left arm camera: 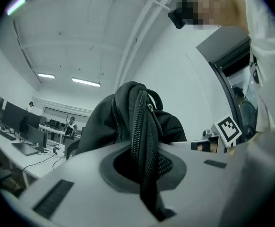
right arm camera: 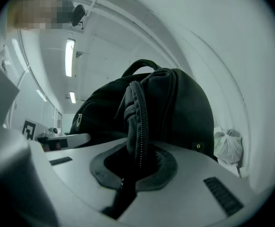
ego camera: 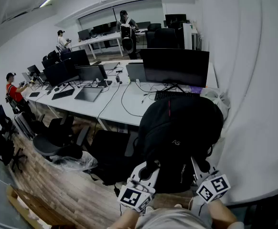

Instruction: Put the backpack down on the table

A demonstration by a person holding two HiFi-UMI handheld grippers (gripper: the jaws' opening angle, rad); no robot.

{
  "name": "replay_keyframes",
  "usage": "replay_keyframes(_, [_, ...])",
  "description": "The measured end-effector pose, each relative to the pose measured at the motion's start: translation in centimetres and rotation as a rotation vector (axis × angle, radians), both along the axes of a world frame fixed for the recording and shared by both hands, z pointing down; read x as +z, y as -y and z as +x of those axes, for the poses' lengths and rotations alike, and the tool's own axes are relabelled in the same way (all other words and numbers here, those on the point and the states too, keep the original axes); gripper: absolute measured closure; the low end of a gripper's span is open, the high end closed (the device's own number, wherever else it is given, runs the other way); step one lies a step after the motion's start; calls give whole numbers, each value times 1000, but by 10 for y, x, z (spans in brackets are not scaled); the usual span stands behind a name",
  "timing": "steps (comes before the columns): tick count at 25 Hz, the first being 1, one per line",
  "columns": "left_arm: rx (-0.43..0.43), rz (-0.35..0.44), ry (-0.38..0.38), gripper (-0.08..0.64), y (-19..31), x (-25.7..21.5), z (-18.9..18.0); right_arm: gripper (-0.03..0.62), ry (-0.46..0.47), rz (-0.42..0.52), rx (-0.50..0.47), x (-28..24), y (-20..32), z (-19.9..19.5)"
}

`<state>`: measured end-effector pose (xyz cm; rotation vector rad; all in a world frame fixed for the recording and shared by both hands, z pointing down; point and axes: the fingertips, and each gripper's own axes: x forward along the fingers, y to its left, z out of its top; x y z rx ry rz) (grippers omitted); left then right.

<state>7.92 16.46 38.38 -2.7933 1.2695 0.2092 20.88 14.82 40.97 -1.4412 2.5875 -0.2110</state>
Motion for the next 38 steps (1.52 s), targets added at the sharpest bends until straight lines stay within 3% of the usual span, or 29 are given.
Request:
replay_keyframes(16, [-13, -3, -4, 548, 1, -2, 7, 569, 24, -8, -9, -1, 2, 8])
replay_keyframes(30, [-74, -3, 3, 548, 7, -12, 13, 569, 16, -1, -67, -12, 12, 14])
replay_keyframes(38, [-86, -7, -26, 548, 34, -5, -1, 569, -12, -18, -68, -9, 42, 0])
